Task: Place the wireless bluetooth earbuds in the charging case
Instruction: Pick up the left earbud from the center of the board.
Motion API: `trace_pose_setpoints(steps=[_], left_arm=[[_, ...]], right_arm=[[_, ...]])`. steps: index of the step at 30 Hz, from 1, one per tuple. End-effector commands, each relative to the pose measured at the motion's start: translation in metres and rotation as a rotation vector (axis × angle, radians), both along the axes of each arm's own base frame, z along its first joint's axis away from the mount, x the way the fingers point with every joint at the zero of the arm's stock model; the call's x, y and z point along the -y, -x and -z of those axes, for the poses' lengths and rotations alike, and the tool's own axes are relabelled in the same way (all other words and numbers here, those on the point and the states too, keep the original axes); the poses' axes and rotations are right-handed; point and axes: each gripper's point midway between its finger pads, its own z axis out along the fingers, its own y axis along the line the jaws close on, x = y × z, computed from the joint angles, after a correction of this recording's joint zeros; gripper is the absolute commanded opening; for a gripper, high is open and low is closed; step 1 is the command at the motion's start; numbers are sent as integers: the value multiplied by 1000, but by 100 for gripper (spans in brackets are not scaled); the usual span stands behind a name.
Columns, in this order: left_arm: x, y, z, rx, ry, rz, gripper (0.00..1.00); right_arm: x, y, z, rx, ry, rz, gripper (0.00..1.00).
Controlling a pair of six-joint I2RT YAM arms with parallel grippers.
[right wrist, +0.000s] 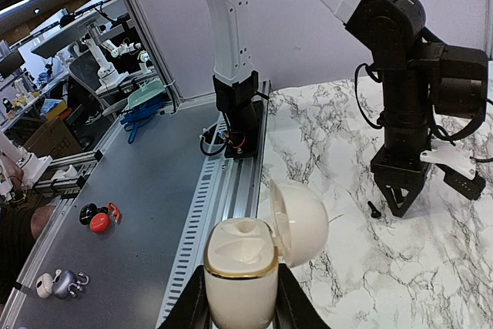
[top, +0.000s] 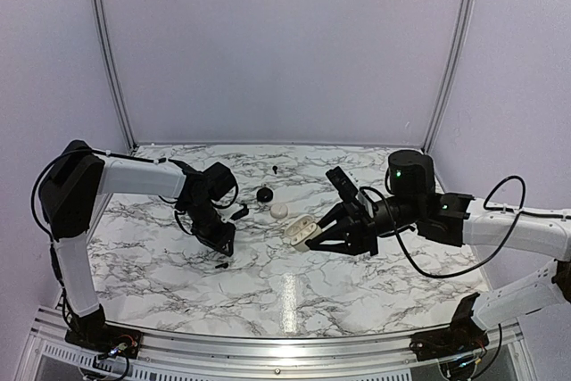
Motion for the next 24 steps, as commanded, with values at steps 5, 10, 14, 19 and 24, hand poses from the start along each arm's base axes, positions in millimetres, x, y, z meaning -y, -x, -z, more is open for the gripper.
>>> trace_pose_setpoints(steps=[5, 10, 14, 19, 24], left_arm=[[-18, -17, 5, 99, -99, -40, 37], [-19, -22, -6, 142, -103, -29, 37], [-18, -22, -20, 182, -103, 7, 37], [-13, -17, -33, 179, -107, 35, 38], [-10, -10, -34, 148, -145, 37, 38]], right_arm=[[1, -1, -10, 12, -27, -2, 0], [1, 0, -9, 14, -26, -3, 0], [1, 0, -10, 15, -28, -4, 0], [2, 0, -12, 17, -27, 0, 0], [3, -3, -9, 17, -11, 26, 0]])
